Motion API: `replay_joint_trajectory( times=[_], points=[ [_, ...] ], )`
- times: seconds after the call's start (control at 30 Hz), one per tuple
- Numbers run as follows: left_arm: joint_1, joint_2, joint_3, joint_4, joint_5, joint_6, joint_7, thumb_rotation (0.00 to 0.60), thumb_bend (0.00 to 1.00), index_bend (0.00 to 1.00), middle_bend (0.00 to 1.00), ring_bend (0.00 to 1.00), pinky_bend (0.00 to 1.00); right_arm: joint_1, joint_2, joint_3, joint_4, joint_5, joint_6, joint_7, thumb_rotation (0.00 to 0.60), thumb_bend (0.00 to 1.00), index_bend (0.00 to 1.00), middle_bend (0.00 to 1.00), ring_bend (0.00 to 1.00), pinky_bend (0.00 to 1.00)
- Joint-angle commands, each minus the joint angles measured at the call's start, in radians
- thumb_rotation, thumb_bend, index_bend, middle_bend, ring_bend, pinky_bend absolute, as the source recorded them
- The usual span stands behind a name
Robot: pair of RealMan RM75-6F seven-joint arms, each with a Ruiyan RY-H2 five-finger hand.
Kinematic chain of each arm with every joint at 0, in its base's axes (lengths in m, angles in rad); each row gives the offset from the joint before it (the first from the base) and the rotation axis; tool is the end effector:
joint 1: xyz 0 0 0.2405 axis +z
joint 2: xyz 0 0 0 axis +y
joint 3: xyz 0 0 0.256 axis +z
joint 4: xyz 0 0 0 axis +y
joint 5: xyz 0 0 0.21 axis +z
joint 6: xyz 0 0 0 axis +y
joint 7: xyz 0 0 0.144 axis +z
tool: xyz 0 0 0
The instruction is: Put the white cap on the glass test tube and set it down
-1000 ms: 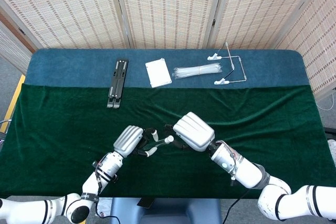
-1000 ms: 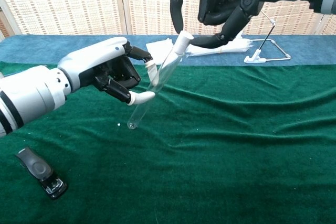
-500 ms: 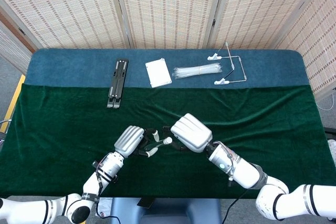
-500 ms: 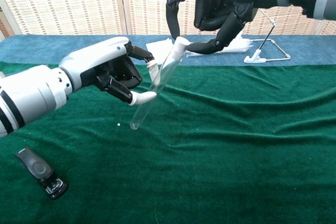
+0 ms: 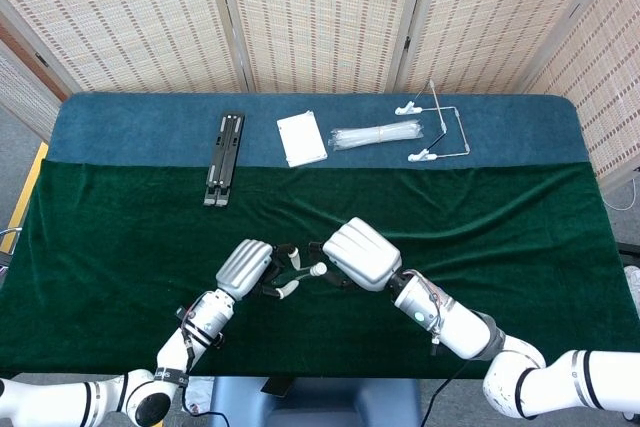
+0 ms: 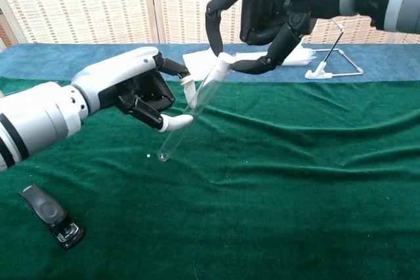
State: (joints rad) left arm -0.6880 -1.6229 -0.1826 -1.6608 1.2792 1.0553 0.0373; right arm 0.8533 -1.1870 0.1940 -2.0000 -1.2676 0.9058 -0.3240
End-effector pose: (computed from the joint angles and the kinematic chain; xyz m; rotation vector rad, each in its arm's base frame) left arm -0.0878 0.2915 -0.0296 -1.8242 -1.3135 -1.3758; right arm -0.0415 -0.2927 0.0606 2.1943 -0.7585 1.1681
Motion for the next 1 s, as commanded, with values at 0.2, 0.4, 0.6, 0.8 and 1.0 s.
replay_joint_trajectory(
  times=[0.2,0.4,0.6,0.8,1.0],
  points=[
    [0.0,-0.008,0.004,0.016,0.001,0.001,0.009,0.6,0.57,0.7,0.98,0.91,0.92,0.009,-0.006,-0.005,0.013,0.024,-0.015,0.007,0.6,0.54,0.17,1.0,1.0,1.0],
    [0.005,-0.028,0.012,0.068,0.01,0.03,0.063,0.6,0.57,0.7,0.98,0.91,0.92,0.007,-0.003,-0.004,0.017,0.038,-0.008,0.017,0.6,0.45,0.0,1.0,1.0,1.0],
    [0.018,-0.012,0.02,0.142,0.012,0.059,0.136,0.6,0.57,0.7,0.98,0.91,0.92,-0.039,0.066,-0.005,0.001,0.021,0.044,0.051,0.6,0.45,0.0,1.0,1.0,1.0],
    [0.029,0.013,0.034,0.231,-0.006,0.068,0.248,0.6,0.57,0.7,0.98,0.91,0.92,-0.116,0.147,-0.029,0.003,-0.008,0.11,0.096,0.6,0.45,0.0,1.0,1.0,1.0],
    [0.027,-0.013,0.042,0.314,-0.04,0.033,0.283,0.6,0.57,0.7,0.98,0.91,0.92,-0.181,0.183,-0.058,0.039,-0.027,0.148,0.153,0.6,0.45,0.0,1.0,1.0,1.0]
  ],
)
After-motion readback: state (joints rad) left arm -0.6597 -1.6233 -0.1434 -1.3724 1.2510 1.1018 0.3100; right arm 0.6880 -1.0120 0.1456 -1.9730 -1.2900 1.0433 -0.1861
